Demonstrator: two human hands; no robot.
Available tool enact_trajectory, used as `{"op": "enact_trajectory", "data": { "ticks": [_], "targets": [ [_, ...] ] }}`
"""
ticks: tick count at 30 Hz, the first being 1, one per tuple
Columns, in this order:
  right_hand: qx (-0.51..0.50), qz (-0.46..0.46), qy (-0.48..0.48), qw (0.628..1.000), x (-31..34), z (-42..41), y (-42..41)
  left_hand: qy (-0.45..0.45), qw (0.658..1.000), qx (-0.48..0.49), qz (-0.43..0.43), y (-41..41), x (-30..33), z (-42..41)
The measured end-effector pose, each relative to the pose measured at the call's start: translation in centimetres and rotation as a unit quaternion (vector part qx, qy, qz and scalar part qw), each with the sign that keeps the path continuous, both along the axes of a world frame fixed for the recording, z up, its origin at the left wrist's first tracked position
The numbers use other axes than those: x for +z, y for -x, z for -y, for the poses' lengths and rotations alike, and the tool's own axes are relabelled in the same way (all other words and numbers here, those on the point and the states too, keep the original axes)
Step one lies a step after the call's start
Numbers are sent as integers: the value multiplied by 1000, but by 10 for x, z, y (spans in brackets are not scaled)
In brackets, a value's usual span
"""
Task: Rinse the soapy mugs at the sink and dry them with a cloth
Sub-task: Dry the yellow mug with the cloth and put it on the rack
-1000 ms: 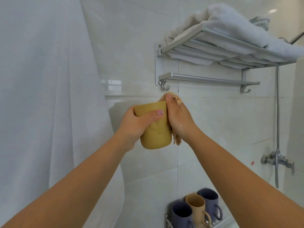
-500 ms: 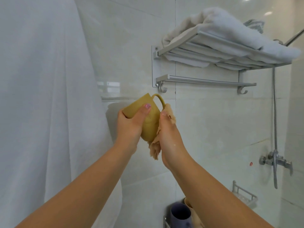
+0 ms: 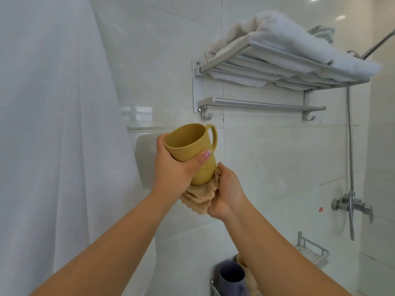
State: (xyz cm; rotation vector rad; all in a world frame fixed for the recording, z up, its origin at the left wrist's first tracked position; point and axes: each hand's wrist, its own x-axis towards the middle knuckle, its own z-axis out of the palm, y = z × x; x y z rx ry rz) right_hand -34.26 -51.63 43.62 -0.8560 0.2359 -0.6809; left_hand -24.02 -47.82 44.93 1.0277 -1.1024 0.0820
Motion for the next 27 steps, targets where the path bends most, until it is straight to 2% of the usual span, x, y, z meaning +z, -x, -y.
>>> {"op": "enact_trajectory", "data": {
  "ticks": [4, 7, 11, 14, 19, 22, 25, 27],
  "targets": [
    [-54, -45, -17, 997, -2, 4, 1, -8, 998, 22, 59, -5, -2, 0],
    [-68, -42, -31, 996, 1, 8, 9, -10, 998, 17, 59, -6, -3, -4],
    [-82, 10, -1, 997, 6, 14, 13, 0, 999, -27, 43, 1, -5, -8],
    [-82, 7, 18, 996, 0, 18, 6, 4, 998, -36, 53, 7, -9, -6],
    [-53, -22, 58, 997, -5, 17, 9, -25, 991, -16, 127, 3, -10, -6],
    [-151, -57, 58, 985, 0, 21, 17, -46, 983, 6, 177, 2, -2, -7],
    [-254, -28, 59, 965, 11, 22, 31, -82, 970, 41, 225, -5, 9, -10],
    [-348, -48, 146, 925, 19, 14, 39, -127, 952, 70, 269, -13, 14, -10]
  ]
}}
